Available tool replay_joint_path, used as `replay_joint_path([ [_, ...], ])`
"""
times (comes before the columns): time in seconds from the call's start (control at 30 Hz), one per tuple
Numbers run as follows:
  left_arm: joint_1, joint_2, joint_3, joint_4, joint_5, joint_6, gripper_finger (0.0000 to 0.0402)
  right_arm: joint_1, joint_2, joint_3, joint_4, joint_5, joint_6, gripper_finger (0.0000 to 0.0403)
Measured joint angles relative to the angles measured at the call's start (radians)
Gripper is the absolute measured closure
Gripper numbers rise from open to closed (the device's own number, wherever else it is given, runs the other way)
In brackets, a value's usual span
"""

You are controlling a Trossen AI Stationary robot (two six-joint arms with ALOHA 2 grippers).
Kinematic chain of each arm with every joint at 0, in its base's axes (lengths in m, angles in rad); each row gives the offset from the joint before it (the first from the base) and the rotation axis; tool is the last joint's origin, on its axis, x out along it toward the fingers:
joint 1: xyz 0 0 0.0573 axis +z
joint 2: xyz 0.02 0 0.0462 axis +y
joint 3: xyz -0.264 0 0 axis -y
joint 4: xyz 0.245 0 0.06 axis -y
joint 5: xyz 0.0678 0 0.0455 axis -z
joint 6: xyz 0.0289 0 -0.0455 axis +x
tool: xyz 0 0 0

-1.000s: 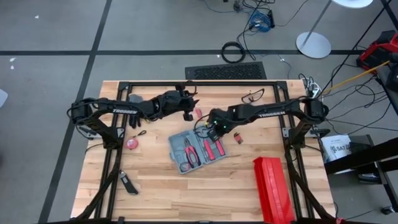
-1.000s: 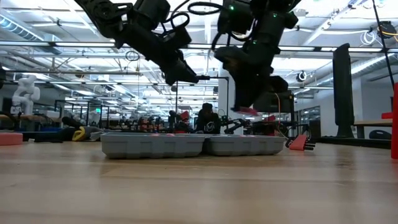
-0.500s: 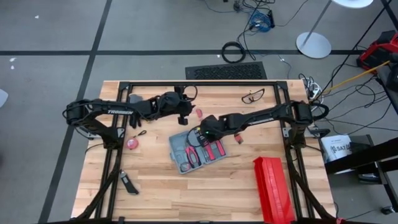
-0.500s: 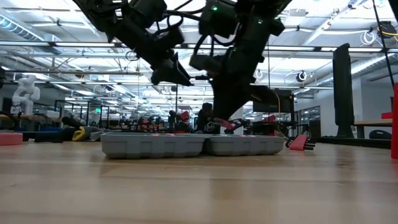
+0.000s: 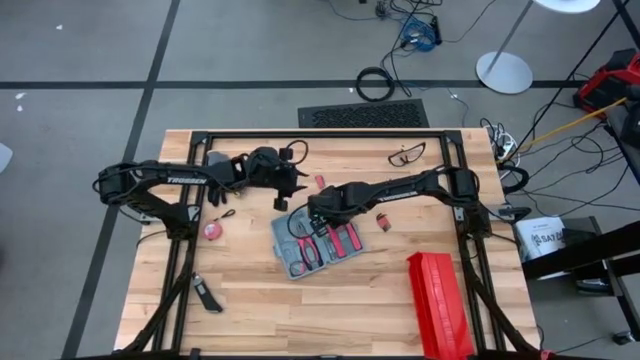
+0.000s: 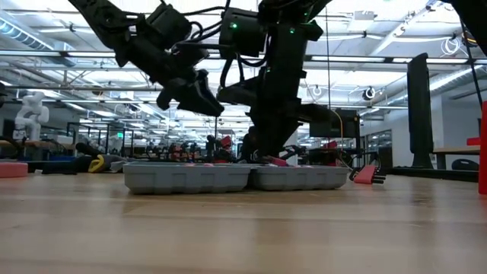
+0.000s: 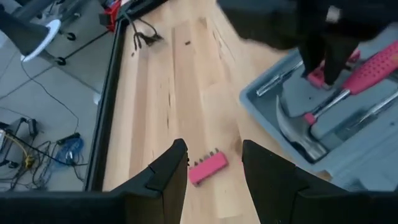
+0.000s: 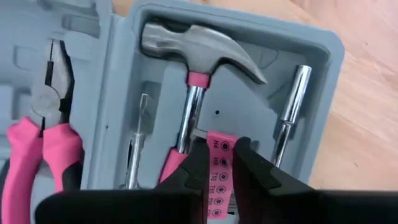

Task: Prefit tool cases
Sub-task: Put the red terminal block into the gray prefit tools case

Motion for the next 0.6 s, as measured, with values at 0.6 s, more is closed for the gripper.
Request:
replay_joint_path([
  [0.6,0.017,0.0,-0.023,-0.013,0.054,-0.082,0.0244,0.013,0.001,0.0,-0.033,0.06,-0.001,0.0348],
])
